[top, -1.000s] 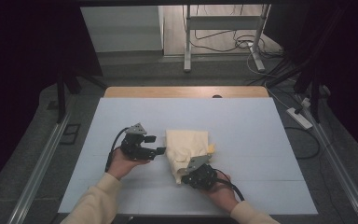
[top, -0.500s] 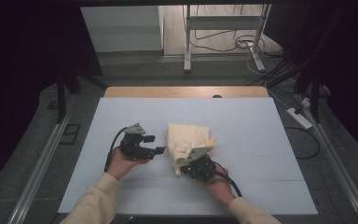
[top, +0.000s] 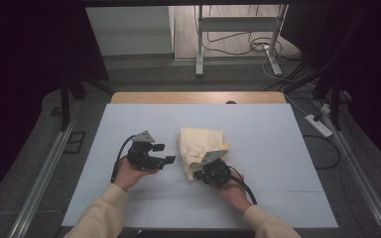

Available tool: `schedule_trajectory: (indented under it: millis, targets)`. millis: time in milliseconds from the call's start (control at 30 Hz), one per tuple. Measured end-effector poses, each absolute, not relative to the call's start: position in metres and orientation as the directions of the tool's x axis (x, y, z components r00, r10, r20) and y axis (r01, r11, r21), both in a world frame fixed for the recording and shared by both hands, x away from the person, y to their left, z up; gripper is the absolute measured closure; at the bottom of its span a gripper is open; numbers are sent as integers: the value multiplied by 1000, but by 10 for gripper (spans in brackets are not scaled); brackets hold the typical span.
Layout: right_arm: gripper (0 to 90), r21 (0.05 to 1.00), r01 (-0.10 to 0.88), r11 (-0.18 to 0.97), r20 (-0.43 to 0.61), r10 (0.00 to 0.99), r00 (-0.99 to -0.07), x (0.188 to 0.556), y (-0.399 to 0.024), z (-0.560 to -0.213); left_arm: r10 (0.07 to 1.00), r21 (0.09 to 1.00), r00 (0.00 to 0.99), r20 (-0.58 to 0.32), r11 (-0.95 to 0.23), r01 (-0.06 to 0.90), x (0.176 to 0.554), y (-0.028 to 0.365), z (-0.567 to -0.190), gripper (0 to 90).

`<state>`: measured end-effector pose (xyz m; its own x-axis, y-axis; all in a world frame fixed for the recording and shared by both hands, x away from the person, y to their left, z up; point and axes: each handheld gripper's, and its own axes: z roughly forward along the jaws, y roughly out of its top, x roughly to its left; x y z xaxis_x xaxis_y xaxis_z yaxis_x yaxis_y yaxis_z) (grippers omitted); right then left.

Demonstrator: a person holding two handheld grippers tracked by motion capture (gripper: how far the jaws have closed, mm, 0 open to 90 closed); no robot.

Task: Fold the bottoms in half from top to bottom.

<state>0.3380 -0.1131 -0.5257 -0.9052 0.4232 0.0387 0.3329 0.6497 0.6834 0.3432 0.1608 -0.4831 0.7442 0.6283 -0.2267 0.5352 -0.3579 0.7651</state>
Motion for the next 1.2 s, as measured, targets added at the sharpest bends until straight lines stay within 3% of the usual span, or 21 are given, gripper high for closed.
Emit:
schedule_trajectory:
  millis: [433, 833, 1100, 1200]
  targets:
    - [896, 710, 339, 618, 87, 400, -912, 322, -144, -509, 658, 757, 723, -211, -358, 547, 327, 171, -486, 279]
    - [893, 732, 368, 573, 97, 447, -889, 320, -176, -500, 666, 746, 718, -203, -369, 554, 311, 178, -493, 279]
    - [609, 743, 388, 546, 75, 507, -858, 314, -200, -498, 671, 738, 720, -180, -391, 549, 302, 182, -496, 276]
    - [543, 750, 398, 528, 73, 531, -844, 312, -211, -497, 675, 738, 715, -181, -388, 553, 297, 184, -498, 274]
